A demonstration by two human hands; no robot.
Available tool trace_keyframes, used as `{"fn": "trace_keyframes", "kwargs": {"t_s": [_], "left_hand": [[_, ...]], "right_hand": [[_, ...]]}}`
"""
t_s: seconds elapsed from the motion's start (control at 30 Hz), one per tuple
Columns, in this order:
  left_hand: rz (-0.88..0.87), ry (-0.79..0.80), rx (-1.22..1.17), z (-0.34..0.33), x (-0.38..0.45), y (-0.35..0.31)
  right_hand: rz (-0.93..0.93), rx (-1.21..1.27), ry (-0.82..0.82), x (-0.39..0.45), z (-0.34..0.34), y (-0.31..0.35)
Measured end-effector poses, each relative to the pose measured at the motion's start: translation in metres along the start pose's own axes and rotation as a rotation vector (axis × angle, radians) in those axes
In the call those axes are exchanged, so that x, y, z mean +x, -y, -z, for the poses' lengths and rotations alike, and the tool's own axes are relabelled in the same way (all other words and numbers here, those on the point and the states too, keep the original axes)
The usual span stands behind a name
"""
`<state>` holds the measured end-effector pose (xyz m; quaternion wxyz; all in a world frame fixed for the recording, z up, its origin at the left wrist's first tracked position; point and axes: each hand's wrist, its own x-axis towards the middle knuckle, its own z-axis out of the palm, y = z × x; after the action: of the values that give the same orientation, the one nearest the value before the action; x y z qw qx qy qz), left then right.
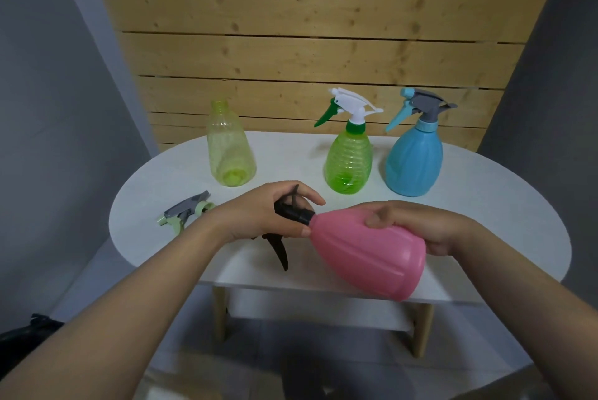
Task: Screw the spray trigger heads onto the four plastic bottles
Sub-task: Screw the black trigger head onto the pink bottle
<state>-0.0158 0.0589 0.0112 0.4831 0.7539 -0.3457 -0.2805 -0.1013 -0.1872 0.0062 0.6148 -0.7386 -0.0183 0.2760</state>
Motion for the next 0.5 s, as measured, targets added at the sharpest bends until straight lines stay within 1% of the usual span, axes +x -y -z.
{"fn": "trace_keyframes", "kwargs": {"t_s": [0.1, 0.17, 0.3, 0.37, 0.43, 0.5], "left_hand": [[0.026, 0.017, -0.012, 0.001, -0.001, 0.002], [0.038, -0.005, -0.002, 0.001, -0.001, 0.004], [0.066, -0.148, -0.005, -0.002, 0.004, 0.005], [0.075, -0.186, -0.038, -0.002, 0.007, 0.007], [0.097, -0.224, -0.069, -0.002, 0.010, 0.010], [0.135, -0.301, -0.107, 0.002, 0.010, 0.013]], "right_hand": [[-0.024, 0.004, -0.005, 0.002, 0.000, 0.001], [-0.028, 0.000, -0.011, 0.002, 0.001, 0.001], [-0.017, 0.064, -0.080, 0.002, 0.005, 0.000], [-0.001, 0.104, -0.136, 0.003, 0.008, 0.000], [0.051, 0.145, -0.177, 0.002, 0.011, 0.001], [0.115, 0.200, -0.214, 0.001, 0.014, 0.002]]}}
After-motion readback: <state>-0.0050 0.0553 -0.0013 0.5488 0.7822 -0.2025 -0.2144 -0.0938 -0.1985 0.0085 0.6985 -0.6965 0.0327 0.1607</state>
